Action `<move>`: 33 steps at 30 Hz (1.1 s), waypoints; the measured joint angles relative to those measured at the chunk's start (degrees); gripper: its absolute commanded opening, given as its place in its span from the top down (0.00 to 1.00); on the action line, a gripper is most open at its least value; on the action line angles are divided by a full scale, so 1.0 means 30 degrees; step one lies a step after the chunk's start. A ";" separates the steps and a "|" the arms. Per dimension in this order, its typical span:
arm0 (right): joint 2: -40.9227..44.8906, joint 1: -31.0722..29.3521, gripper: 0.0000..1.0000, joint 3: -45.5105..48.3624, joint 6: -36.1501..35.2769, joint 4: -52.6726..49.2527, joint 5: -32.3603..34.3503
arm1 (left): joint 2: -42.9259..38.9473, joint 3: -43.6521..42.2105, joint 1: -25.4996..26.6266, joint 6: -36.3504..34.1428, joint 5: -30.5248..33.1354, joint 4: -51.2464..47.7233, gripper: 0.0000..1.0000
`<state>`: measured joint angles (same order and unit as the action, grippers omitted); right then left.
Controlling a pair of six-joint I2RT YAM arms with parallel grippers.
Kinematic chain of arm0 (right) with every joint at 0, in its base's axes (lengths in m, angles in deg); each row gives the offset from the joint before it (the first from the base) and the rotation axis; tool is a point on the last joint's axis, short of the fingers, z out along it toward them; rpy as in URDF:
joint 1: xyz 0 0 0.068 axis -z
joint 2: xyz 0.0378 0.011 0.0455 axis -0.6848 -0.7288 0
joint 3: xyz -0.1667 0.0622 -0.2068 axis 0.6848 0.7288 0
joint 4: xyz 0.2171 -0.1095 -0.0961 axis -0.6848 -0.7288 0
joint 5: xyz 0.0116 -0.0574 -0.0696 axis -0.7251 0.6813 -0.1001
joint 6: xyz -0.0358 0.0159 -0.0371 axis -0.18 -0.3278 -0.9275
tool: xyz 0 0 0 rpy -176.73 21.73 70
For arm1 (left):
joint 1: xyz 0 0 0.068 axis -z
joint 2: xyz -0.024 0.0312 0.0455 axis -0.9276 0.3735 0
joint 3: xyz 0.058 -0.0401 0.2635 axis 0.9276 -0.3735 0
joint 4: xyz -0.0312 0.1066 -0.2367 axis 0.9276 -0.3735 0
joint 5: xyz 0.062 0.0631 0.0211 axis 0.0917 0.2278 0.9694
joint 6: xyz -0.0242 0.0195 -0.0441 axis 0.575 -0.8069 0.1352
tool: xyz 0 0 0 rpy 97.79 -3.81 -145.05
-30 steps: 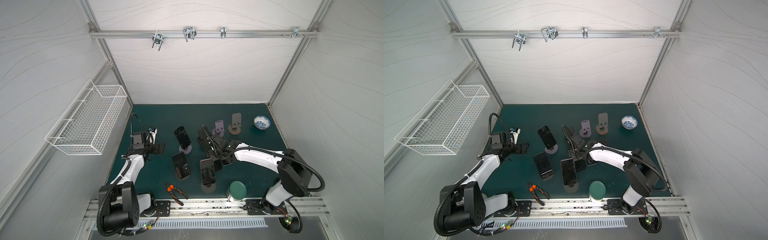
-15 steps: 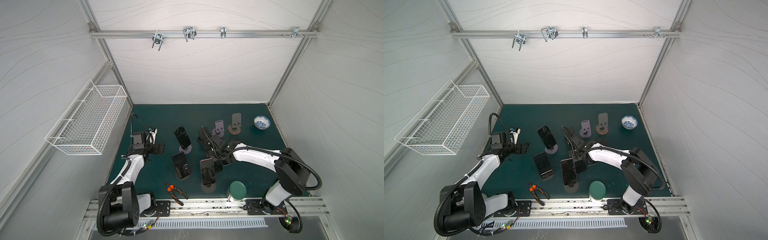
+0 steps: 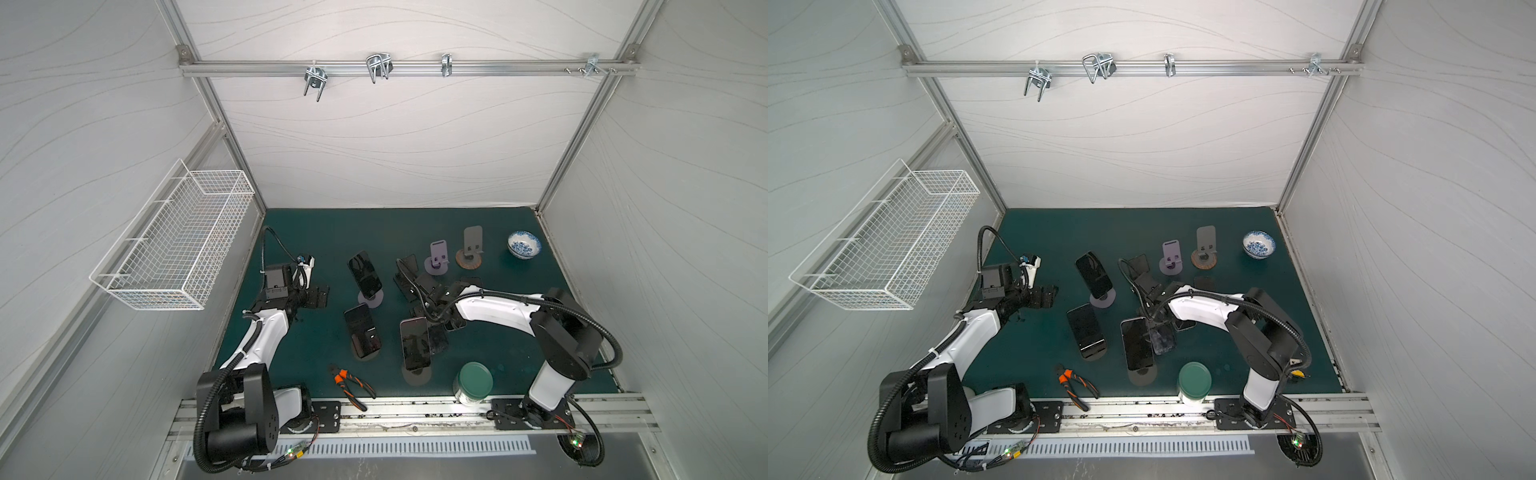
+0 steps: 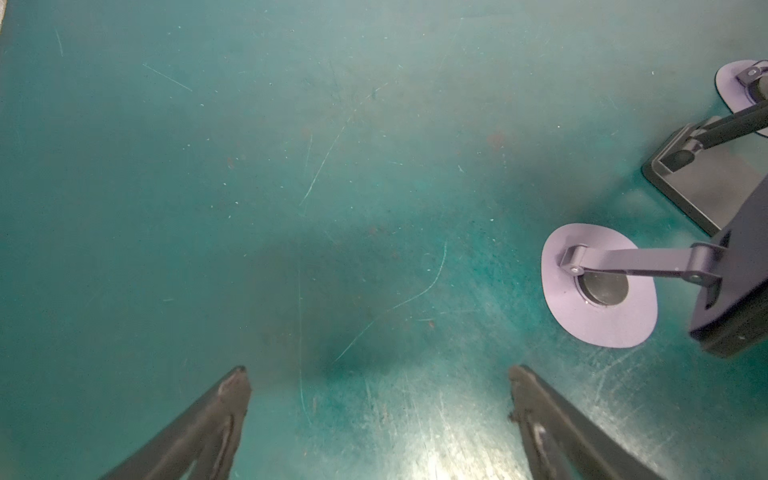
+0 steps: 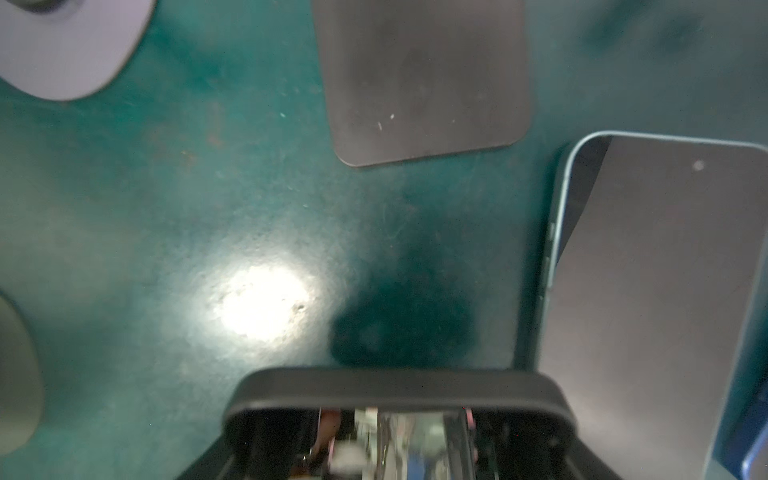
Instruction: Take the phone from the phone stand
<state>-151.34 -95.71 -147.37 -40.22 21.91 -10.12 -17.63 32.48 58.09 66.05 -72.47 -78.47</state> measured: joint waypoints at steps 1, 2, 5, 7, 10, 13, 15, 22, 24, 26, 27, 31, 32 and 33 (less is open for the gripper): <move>-0.0146 0.0000 0.44 0.0000 0.0007 -0.0007 -0.0015 | -0.0007 0.0000 0.0000 0.0000 0.0000 0.0000 0.01; -0.0328 0.0000 0.44 0.0000 0.0015 -0.0029 -0.0022 | -0.0015 0.0000 0.0000 0.0000 0.0000 0.0000 0.01; -0.0576 -0.0066 0.44 -0.0051 0.0022 -0.0109 -0.0015 | -0.0015 0.0000 0.0000 0.0000 0.0000 0.0000 0.01; -0.0627 -0.0109 0.43 -0.0095 0.0029 -0.0146 -0.0007 | -0.0022 0.0000 0.0000 0.0000 0.0000 0.0007 0.01; -0.0721 -0.0109 0.42 -0.0175 0.0044 -0.0240 0.0022 | -0.0022 0.0000 0.0000 0.0000 0.0000 0.0000 0.01; -0.0838 -0.0109 0.39 -0.0335 0.0051 -0.0423 0.0029 | -0.0022 0.0000 0.0000 0.0000 0.0000 0.0000 0.01; -0.0933 -0.0109 0.39 -0.0437 0.0058 -0.0532 0.0058 | -0.0022 0.0000 0.0000 0.0000 0.0000 0.0000 0.01; -0.1188 -0.0109 0.35 -0.0794 0.0175 -0.0954 0.0095 | -0.0022 0.0000 0.0000 0.0000 0.0000 0.0000 0.01; -0.1253 -0.0109 0.33 -0.0896 0.0211 -0.1086 0.0102 | -0.0022 0.0000 0.0000 0.0007 0.0000 0.0000 0.01; -0.1341 -0.0109 0.32 -0.1042 0.0299 -0.1268 0.0109 | -0.0022 0.0000 0.0000 0.0000 0.0000 0.0000 0.01; -0.1384 -0.0109 0.32 -0.1115 0.0328 -0.1355 0.0102 | -0.0022 0.0000 0.0000 0.0000 0.0000 0.0000 0.01; -0.1486 -0.0131 0.30 -0.1304 0.0423 -0.1596 0.0131 | -0.0022 0.0000 0.0000 0.0000 0.0000 0.0000 0.01; -0.1501 -0.0146 0.30 -0.1319 0.0466 -0.1625 0.0146 | -0.0022 0.0000 0.0000 0.0007 0.0000 0.0000 0.01; -0.1515 -0.0146 0.29 -0.1333 0.0488 -0.1639 0.0153 | -0.0022 0.0000 0.0000 0.0000 0.0000 0.0000 0.01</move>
<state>-155.88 -96.14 -151.37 -38.76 17.00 -9.66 -17.70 32.48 58.09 66.05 -72.47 -78.47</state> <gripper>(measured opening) 0.744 0.986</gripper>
